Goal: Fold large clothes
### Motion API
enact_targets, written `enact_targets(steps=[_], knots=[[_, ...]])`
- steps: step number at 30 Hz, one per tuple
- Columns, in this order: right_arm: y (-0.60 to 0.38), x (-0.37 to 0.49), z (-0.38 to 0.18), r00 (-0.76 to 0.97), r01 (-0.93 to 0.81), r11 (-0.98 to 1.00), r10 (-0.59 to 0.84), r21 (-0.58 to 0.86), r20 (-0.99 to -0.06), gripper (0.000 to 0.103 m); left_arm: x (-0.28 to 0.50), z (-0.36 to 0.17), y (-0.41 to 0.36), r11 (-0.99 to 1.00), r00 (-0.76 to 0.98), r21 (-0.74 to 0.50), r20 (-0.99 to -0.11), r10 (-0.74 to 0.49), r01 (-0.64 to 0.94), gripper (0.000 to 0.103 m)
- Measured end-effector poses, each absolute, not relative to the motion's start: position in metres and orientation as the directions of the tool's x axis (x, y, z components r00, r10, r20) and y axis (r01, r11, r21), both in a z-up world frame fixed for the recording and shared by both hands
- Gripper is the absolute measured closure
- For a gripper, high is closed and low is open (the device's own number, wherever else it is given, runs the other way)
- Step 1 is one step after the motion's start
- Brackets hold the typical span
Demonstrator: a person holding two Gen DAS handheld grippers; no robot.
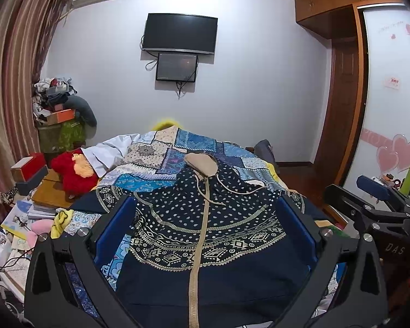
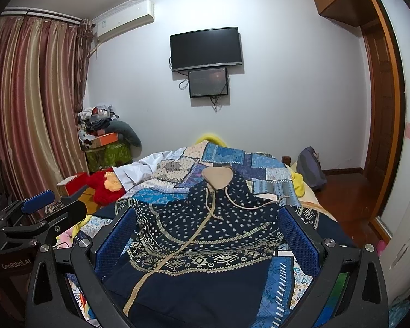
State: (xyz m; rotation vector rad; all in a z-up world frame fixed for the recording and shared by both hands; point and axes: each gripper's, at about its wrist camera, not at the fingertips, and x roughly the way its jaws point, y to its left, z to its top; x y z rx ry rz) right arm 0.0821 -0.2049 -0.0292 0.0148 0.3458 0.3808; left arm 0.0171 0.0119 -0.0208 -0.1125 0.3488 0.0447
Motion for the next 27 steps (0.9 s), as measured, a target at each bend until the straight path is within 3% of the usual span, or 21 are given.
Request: enact_targets(steps=[13, 20, 27], knots=[[-0.17, 0.135, -0.059, 0.843, -0.351, 0.936, 0.328, 0.026, -0.426, 0.0, 0.07, -0.05, 0.06, 0.981, 0.909, -0.085, -0.398, 0.126, -0.173, 0.0], [-0.138, 0.213, -0.096, 0.789, -0.38, 0.924, 0.31, -0.026, -0.53, 0.0, 0.138, -0.099, 0.136, 0.952, 0.817, -0.054, -0.529, 0.227, -0.3, 0.0], [-0.118, 0.299, -0.135, 0.698, -0.418, 0.908, 0.335, 0.02, -0.633, 0.0, 0.192, -0.166, 0.228, 0.899, 0.696, -0.147, -0.688, 0.207, -0.412, 0.0]])
